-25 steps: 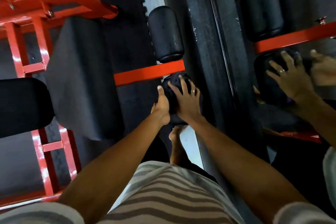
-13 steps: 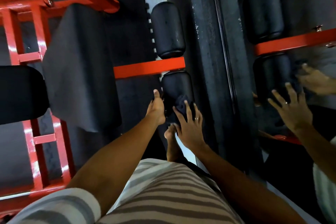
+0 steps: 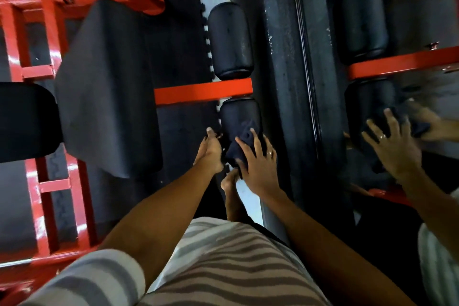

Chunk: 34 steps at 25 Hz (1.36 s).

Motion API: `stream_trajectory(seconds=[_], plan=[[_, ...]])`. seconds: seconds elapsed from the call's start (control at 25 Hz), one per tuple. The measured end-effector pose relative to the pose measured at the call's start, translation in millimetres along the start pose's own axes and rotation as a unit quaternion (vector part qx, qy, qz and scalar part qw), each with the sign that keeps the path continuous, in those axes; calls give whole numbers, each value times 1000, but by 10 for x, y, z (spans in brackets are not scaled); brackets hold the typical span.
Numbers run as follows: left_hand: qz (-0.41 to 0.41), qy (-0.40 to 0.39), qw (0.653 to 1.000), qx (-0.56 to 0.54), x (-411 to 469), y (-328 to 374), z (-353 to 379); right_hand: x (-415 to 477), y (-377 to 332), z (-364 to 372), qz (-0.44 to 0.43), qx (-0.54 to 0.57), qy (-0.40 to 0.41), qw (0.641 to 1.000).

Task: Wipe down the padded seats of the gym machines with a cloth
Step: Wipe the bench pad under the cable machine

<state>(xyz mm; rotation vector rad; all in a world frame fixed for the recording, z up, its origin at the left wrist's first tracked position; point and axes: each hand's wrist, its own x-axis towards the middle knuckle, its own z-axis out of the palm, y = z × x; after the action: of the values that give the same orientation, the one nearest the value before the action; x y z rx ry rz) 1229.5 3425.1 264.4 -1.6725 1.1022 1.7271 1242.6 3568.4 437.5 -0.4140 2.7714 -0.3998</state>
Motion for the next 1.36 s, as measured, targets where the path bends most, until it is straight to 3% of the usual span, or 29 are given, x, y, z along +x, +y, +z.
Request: stream_trajectory(seconds=[0.12, 0.2, 0.32, 0.52, 0.64, 0.76, 0.8, 0.92, 1.0, 1.12, 1.28, 1.36], plan=[[-19, 7, 1000, -1, -255, 68, 76, -150, 36, -1, 30, 7, -29, 999], [-49, -19, 999, 0, -1640, 528, 175, 203, 31, -62, 39, 7, -20, 999], [-16, -56, 996, -65, -2170, 512, 348, 871, -6, -168, 27, 0, -28, 999], [20, 66, 997, -40, -1174, 181, 275, 489, 84, -99, 31, 10, -3, 999], [18, 51, 998, -34, -283, 36, 109, -169, 138, 8, 22, 25, -24, 999], [-2, 33, 999, -2, -1233, 367, 191, -282, 118, 33, 38, 19, -42, 998], [0, 4, 1000, 4, -1775, 557, 201, -139, 103, 17, 48, 22, -35, 998], [-34, -60, 997, -27, -2233, 592, 279, 515, 45, -113, 52, 12, -23, 998], [1, -36, 998, -55, -2066, 479, 284, 830, 19, -201, 58, 18, -61, 996], [48, 29, 998, 0, -1679, 398, 261, 678, -41, -235, 29, 3, -57, 998], [-15, 45, 998, -32, -773, 183, 109, -146, -55, -54, -8, -22, -46, 999], [-34, 35, 999, -20, -1054, 283, 73, -361, -75, 11, 23, -12, -46, 999]])
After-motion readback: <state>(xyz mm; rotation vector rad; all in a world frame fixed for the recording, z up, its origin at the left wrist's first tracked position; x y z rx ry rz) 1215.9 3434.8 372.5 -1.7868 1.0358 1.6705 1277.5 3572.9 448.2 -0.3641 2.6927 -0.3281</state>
